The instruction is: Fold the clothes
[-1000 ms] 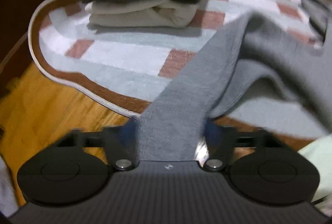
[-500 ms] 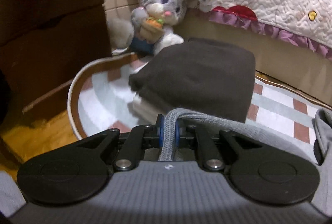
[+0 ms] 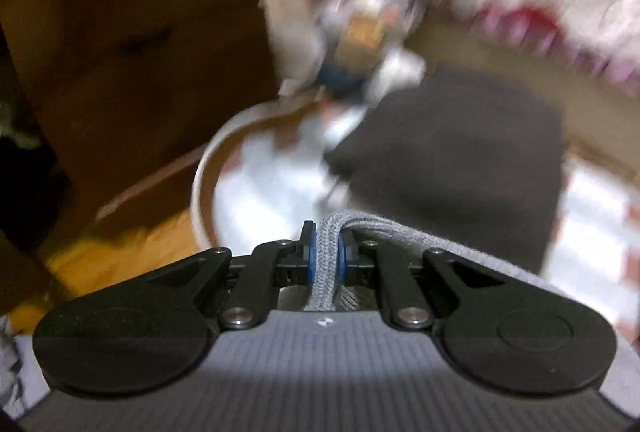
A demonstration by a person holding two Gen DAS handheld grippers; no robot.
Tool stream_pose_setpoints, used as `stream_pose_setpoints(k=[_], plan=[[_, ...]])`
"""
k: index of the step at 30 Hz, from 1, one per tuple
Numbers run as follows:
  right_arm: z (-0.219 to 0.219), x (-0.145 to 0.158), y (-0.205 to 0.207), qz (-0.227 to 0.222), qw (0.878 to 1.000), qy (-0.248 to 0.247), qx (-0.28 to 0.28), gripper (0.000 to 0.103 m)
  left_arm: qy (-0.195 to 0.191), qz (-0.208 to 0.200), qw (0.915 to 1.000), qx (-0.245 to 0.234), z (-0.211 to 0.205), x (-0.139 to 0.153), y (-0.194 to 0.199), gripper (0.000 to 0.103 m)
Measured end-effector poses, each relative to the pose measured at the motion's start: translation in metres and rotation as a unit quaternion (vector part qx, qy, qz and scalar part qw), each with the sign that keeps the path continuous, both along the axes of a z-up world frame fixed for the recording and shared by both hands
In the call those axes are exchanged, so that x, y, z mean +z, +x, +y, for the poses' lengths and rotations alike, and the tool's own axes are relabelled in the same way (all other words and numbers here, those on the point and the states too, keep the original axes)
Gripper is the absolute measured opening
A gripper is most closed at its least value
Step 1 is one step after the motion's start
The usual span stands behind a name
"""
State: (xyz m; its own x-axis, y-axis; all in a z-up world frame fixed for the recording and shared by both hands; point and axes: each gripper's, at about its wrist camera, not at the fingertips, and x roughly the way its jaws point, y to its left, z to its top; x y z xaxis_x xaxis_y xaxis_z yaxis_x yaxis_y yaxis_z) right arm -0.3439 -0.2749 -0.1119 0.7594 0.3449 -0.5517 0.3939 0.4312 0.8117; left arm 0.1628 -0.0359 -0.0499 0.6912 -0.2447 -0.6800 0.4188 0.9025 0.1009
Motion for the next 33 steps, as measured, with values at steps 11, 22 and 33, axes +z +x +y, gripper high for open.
stream_pose_setpoints(k=[11,22,33], plan=[[0.002,0.035,-0.006,0.049,0.993,-0.108,0.025,0.050,0.029,-0.039,0.9929,-0.108,-0.055,0.006,-0.095,0.056],[-0.126,0.112,-0.055,0.043,0.919,-0.377,-0.110,0.050,-0.084,0.067,0.9491,-0.296,-0.186,0.007,-0.213,0.064],[-0.335,0.035,-0.072,0.114,0.868,-0.421,-0.237,0.046,-0.074,0.141,0.9182,-0.363,-0.316,-0.082,-0.271,0.064]])
